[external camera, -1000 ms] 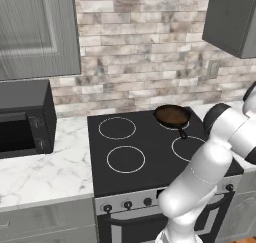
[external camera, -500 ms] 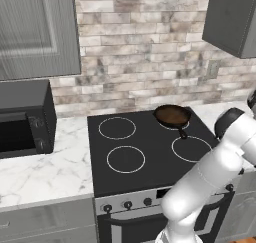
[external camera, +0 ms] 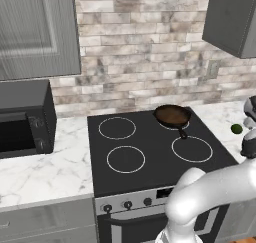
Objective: Put the lime and tomato in the pan. Then turn on the rear right burner and set the heat to medium.
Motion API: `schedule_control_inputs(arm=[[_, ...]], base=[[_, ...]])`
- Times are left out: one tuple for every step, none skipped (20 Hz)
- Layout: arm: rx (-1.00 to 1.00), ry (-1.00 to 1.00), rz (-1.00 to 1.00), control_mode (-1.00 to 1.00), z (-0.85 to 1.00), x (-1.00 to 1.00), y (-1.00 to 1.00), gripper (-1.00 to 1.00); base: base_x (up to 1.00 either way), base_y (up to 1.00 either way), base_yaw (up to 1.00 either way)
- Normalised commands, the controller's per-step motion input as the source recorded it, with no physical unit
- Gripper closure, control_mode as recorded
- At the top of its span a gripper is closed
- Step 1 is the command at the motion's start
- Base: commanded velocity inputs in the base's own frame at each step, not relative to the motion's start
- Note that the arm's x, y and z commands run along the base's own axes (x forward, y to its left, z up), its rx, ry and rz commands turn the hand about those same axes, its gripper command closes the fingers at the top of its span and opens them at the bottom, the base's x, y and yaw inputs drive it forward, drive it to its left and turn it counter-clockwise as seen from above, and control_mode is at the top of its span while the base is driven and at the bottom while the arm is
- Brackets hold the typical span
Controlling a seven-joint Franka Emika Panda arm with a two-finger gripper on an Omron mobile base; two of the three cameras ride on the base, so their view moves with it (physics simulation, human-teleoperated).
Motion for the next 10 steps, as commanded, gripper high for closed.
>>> schedule_control_inputs(arm=[[0.0, 0.03, 0.0, -1.0, 0.0, 0.3, -0.08, -1.0], [0.0, 0.04, 0.0, -1.0, -0.01, 0.31, -0.09, -1.0], [0.0, 0.04, 0.0, -1.0, -0.01, 0.29, -0.14, -1.0], [0.0, 0.04, -0.01, -1.0, -0.01, 0.23, -0.15, -1.0], [0.0, 0.03, -0.02, -1.0, 0.0, 0.17, -0.19, -1.0], [0.0, 0.03, -0.03, -1.0, 0.0, 0.1, -0.23, -1.0], [0.0, 0.03, -0.04, -1.0, -0.02, 0.07, -0.29, -1.0], [0.0, 0.03, -0.05, -1.0, -0.06, 0.04, -0.33, -1.0], [0.0, 0.02, -0.05, -1.0, -0.13, 0.01, -0.34, -1.0], [0.0, 0.02, -0.05, -1.0, -0.18, 0.0, -0.32, -1.0]], base=[[0.0, 0.0, 0.0], [0.0, 0.0, 0.0], [0.0, 0.0, 0.0], [0.0, 0.0, 0.0], [0.0, 0.0, 0.0], [0.0, 0.0, 0.0], [0.0, 0.0, 0.0], [0.0, 0.0, 0.0], [0.0, 0.0, 0.0], [0.0, 0.0, 0.0]])
